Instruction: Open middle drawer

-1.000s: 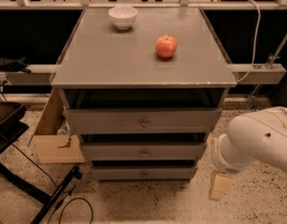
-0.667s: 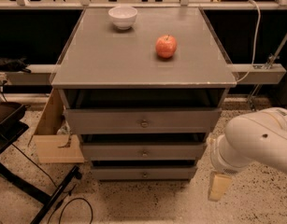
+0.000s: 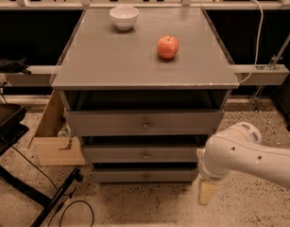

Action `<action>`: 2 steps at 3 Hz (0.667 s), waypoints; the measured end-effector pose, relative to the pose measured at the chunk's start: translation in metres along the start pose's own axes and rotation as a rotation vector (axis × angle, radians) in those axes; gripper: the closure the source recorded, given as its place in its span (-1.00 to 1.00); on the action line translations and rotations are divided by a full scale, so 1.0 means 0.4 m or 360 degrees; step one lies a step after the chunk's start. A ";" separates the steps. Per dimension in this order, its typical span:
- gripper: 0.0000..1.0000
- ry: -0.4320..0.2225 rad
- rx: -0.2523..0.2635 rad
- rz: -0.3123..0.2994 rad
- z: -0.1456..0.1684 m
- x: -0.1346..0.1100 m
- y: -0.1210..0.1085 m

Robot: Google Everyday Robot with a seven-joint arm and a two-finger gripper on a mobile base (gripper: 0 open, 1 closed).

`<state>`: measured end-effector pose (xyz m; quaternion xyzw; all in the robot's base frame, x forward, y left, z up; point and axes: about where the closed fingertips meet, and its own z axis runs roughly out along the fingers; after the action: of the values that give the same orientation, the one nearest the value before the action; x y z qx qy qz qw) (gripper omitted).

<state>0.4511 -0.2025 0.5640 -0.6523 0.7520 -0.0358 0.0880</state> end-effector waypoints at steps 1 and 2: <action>-1.00 -0.0005 0.0026 -0.0057 0.129 -0.020 -0.052; -1.00 -0.0022 0.0061 -0.0106 0.214 -0.043 -0.106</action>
Offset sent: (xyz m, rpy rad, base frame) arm 0.0954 0.0253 -0.1084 -0.0009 -0.0791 0.0988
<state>0.5102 -0.1866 0.4885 -0.6753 0.7285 -0.0486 0.1044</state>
